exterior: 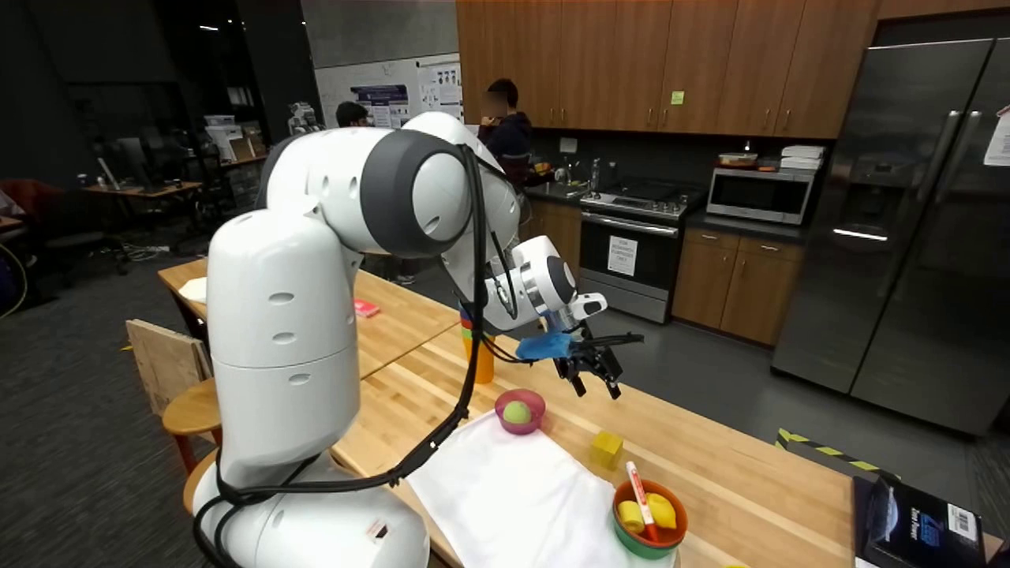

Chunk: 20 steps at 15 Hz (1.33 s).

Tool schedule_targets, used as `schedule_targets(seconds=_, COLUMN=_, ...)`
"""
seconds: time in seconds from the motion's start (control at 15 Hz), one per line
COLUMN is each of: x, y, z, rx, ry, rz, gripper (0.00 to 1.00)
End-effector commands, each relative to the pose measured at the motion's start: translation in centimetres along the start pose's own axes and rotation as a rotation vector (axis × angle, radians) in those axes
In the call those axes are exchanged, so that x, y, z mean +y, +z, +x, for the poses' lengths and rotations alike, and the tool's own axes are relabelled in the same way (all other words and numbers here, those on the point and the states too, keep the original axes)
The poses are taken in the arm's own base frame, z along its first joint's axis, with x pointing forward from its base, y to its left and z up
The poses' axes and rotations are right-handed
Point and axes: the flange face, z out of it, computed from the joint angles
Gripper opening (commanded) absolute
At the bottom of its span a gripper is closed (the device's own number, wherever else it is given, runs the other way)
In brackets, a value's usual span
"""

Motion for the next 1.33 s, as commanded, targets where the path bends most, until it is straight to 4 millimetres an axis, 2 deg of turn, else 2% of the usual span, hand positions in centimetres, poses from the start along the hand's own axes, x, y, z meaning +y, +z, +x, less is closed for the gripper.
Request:
schedule_targets(seconds=0.0, x=0.0, y=0.0, z=0.0, rx=-0.001, ry=0.0, rz=0.0, gripper=1.0)
schedule_targets(seconds=0.07, x=0.0, y=0.0, z=0.0, rx=-0.001, ry=0.0, rz=0.0, gripper=1.0)
schedule_targets(seconds=0.27, x=2.4, y=-0.2, z=0.8, rx=0.049, ry=-0.079, rz=0.014, gripper=1.0)
schedule_targets(seconds=0.47, x=5.9, y=-0.7, z=1.9, rx=0.143, ry=-0.086, rz=0.029, gripper=1.0)
schedule_targets(seconds=0.67, x=10.7, y=-1.4, z=2.9, rx=0.183, ry=0.04, rz=0.124, gripper=1.0)
schedule_targets(seconds=0.93, x=16.7, y=-3.2, z=1.8, rx=0.243, ry=0.209, rz=0.324, gripper=1.0)
schedule_targets(seconds=1.0, x=17.2, y=-3.4, z=1.4, rx=0.236, ry=0.234, rz=0.38, gripper=1.0)
schedule_targets(seconds=1.07, x=17.1, y=-3.6, z=-0.2, rx=0.209, ry=0.214, rz=0.429, gripper=1.0)
schedule_targets(seconds=1.13, x=17.2, y=-3.9, z=-0.5, rx=0.182, ry=0.193, rz=0.475, gripper=1.0)
schedule_targets(seconds=1.2, x=17.1, y=-2.8, z=1.7, rx=0.198, ry=0.216, rz=0.407, gripper=1.0)
schedule_targets(seconds=1.27, x=17.2, y=-3.0, z=1.0, rx=0.189, ry=0.208, rz=0.44, gripper=1.0)
